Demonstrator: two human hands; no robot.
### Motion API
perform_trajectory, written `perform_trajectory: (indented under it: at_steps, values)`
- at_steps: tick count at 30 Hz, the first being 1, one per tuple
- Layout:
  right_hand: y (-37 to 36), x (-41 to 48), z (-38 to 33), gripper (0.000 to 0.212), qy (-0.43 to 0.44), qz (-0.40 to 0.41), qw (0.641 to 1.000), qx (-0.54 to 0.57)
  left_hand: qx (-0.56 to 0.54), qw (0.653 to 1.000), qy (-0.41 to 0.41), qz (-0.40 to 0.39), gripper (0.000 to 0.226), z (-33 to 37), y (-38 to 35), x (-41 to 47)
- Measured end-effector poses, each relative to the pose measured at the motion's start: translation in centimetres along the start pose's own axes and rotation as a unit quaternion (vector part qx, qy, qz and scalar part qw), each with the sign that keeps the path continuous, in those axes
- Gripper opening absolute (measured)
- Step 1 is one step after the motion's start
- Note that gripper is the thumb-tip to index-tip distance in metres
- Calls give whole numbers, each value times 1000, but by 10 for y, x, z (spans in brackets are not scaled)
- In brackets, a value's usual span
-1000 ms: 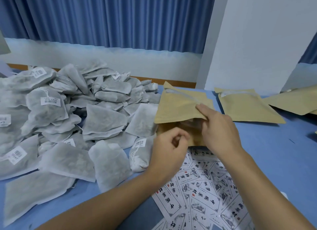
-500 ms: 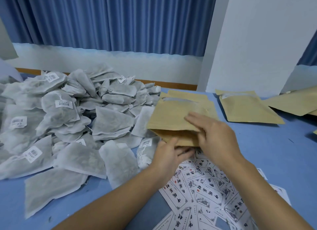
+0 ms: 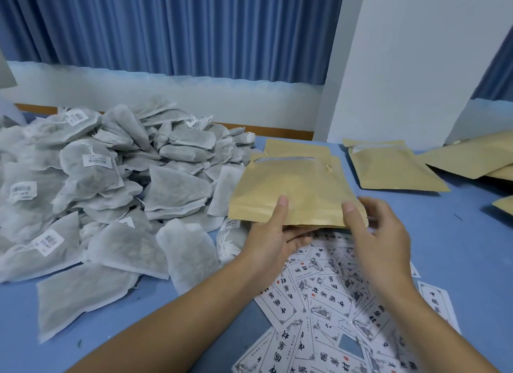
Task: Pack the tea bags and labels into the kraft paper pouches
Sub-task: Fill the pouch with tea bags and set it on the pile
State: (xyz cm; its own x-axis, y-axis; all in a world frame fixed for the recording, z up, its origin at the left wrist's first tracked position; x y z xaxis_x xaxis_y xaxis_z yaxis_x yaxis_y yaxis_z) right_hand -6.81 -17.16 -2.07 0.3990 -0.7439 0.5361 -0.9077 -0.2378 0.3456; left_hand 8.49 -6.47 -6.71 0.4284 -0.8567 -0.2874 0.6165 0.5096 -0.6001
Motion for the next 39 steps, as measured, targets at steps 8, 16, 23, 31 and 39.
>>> perform_trajectory:
  at_steps: [8,16,23,31,39]
  values:
    - [-21,-4,0,20,-105,-77,935,330,17,985,-118,123,48,29,26,0]
    - [-27,-2,11,14,-163,-20,874,458,-72,996,-53,-3,60,21,16,3]
    - [-41,-6,-3,25,-65,-120,916,378,84,993,-60,-60,24,1,-12,5]
    - [-25,-1,15,8,-93,-22,935,340,63,997,-47,-21,32,-1,-26,23]
    - [-25,-3,4,11,-67,-13,949,309,103,993,-53,-27,16,-9,-20,23]
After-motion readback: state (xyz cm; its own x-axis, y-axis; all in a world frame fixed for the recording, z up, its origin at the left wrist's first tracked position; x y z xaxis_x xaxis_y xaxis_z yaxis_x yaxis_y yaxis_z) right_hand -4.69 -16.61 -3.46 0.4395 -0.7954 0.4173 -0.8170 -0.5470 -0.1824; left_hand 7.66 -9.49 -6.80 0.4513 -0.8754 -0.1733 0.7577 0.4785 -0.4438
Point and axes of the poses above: each hand's wrist, its own x-axis towards the middle knuckle, its own y-axis out of the back of the hand, z = x × y, the point moved 7 cm from there along x, towards the middle knuckle, and after that the axes turned 12 degrees about y, right-handed, at the moved point
